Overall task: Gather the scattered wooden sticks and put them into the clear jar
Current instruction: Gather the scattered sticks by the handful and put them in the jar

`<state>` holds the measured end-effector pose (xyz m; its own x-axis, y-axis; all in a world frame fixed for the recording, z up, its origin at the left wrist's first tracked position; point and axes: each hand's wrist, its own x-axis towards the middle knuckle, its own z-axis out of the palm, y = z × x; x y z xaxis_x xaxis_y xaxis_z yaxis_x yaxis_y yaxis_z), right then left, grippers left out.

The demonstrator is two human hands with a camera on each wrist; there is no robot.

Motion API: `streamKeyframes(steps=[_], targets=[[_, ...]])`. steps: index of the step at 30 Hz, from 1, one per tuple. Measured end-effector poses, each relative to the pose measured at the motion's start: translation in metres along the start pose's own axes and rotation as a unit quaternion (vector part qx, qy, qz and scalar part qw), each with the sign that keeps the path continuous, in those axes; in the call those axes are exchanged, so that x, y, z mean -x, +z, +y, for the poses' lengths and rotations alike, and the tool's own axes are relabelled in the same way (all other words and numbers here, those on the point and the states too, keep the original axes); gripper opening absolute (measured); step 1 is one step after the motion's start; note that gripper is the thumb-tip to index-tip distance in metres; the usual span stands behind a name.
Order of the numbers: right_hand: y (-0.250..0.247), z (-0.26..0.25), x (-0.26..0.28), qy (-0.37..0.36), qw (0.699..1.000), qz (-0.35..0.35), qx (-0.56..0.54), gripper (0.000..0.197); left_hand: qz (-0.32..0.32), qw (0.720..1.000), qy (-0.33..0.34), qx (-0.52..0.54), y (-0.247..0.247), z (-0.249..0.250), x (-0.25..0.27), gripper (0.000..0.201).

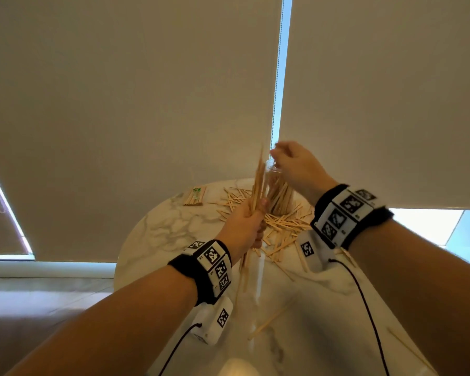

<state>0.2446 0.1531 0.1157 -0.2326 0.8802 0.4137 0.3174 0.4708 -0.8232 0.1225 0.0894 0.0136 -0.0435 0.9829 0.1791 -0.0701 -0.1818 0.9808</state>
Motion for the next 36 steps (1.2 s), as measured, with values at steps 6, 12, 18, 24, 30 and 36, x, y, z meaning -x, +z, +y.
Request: streamKeyframes(steps=[6,12,18,24,30,36], targets=[[-0.005,-0.026,-0.017,-0.003,0.971,-0.183,0.152,0.038,-0.064,0.995,0.018,-0.071,0.018,0.005,0.006,0.031],[-0.009,-0.023,-0.012,-0.039,0.963,-0.153,0.219,0.031,-0.055,0.998,-0.013,-0.037,0.018,0.007,0.010,0.028],[-0.001,-0.019,0.001,-0.065,0.949,-0.218,0.216,0.022,-0.063,0.997,-0.018,-0.035,0.017,0.012,0.008,0.029],[0.000,-0.016,0.012,-0.072,0.961,-0.144,0.224,0.049,0.004,0.999,0.016,-0.039,0.005,0.007,-0.001,0.030],[0.013,0.016,0.055,0.049,0.926,-0.291,0.236,0.079,0.135,0.987,0.057,0.059,-0.029,0.017,-0.011,0.038],[0.048,0.028,0.086,0.156,0.869,-0.433,0.181,0.031,0.185,0.973,0.051,0.129,-0.022,0.029,-0.014,0.037]])
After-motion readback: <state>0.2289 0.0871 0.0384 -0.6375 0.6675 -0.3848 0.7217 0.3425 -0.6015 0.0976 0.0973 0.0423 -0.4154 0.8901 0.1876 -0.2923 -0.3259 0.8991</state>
